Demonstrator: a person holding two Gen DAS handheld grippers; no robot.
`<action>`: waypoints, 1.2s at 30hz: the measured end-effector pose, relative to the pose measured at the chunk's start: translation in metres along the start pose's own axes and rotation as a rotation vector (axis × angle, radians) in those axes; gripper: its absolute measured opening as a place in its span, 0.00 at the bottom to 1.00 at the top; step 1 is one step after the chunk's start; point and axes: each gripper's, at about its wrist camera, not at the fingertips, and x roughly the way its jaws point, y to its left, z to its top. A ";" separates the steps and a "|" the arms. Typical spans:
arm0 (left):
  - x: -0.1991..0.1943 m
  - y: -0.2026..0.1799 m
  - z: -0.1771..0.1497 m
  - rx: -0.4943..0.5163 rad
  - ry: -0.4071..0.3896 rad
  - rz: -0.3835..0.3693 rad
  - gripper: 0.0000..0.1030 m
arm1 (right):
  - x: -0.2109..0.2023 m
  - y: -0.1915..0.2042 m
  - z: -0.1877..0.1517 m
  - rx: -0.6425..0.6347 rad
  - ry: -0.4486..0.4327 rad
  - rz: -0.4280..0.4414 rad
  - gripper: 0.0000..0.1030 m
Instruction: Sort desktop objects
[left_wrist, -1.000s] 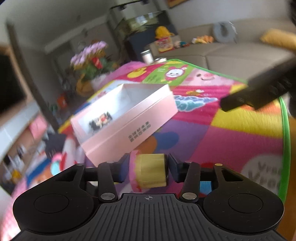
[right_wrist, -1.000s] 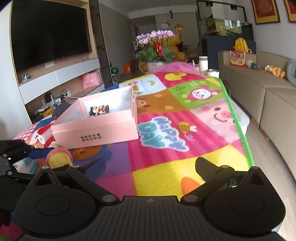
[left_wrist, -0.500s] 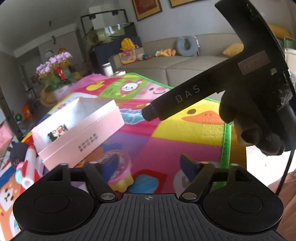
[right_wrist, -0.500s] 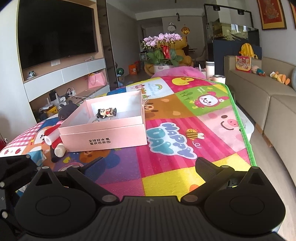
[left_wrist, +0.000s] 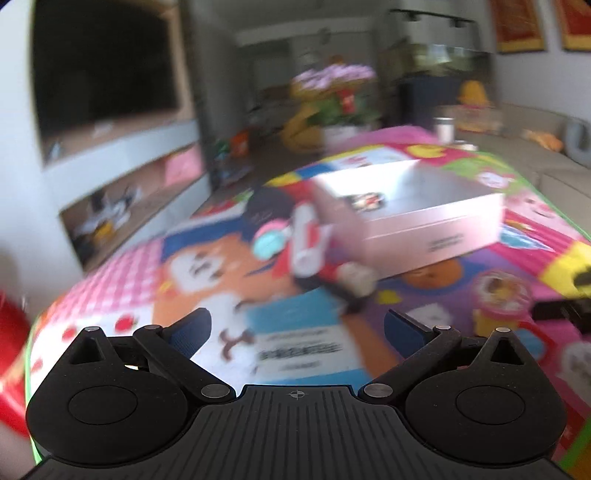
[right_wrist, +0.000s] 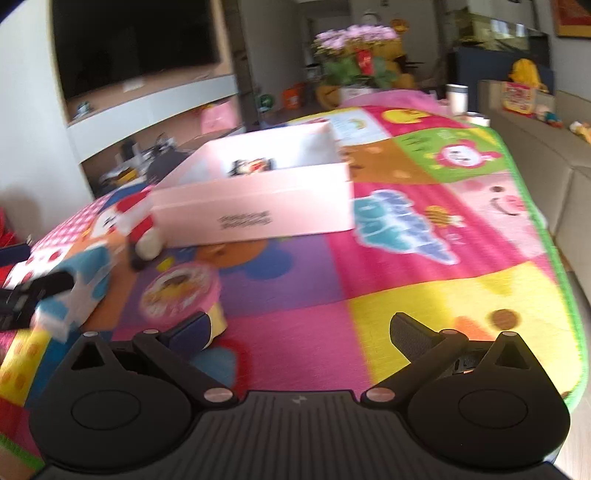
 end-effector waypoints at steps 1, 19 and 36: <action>0.007 0.003 -0.001 -0.018 0.020 -0.001 0.99 | 0.001 0.005 -0.002 -0.015 0.009 0.016 1.00; 0.007 0.004 -0.032 -0.107 0.162 -0.143 0.70 | 0.007 0.042 -0.018 -0.156 0.071 0.009 1.00; -0.006 0.003 -0.047 -0.158 0.184 -0.154 1.00 | 0.012 0.079 0.010 -0.309 -0.058 0.107 0.79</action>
